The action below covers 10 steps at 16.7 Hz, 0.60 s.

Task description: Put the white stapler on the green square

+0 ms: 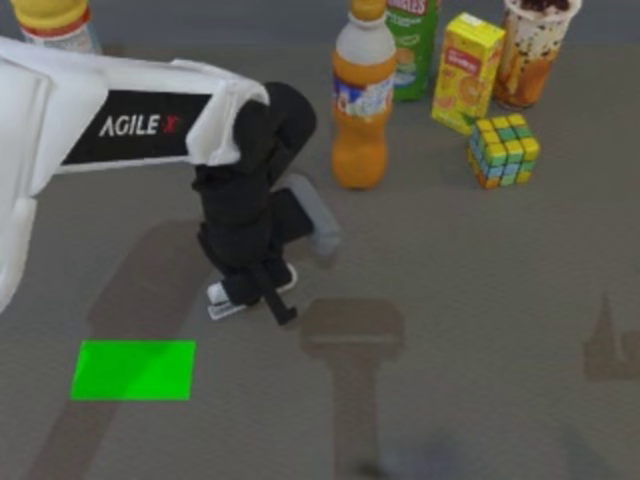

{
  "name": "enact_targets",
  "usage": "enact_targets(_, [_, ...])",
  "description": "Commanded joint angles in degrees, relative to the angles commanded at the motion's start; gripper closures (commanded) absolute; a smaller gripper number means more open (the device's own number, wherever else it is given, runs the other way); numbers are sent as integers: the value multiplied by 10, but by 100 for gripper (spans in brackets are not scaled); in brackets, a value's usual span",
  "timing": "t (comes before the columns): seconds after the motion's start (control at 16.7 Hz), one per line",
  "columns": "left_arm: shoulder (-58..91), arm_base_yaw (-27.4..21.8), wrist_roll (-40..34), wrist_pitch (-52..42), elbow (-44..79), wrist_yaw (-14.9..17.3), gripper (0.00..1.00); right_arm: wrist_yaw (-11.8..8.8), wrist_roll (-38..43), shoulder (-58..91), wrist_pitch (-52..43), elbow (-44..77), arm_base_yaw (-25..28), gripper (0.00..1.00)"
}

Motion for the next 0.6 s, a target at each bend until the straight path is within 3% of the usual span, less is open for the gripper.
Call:
enact_targets(0.3, [-3, 0, 2, -9, 9, 0, 100, 0, 0, 0, 0, 0, 0, 0])
enact_targets(0.6, [-34, 5, -1, -130, 88, -1, 100, 0, 0, 0, 0, 0, 0, 0])
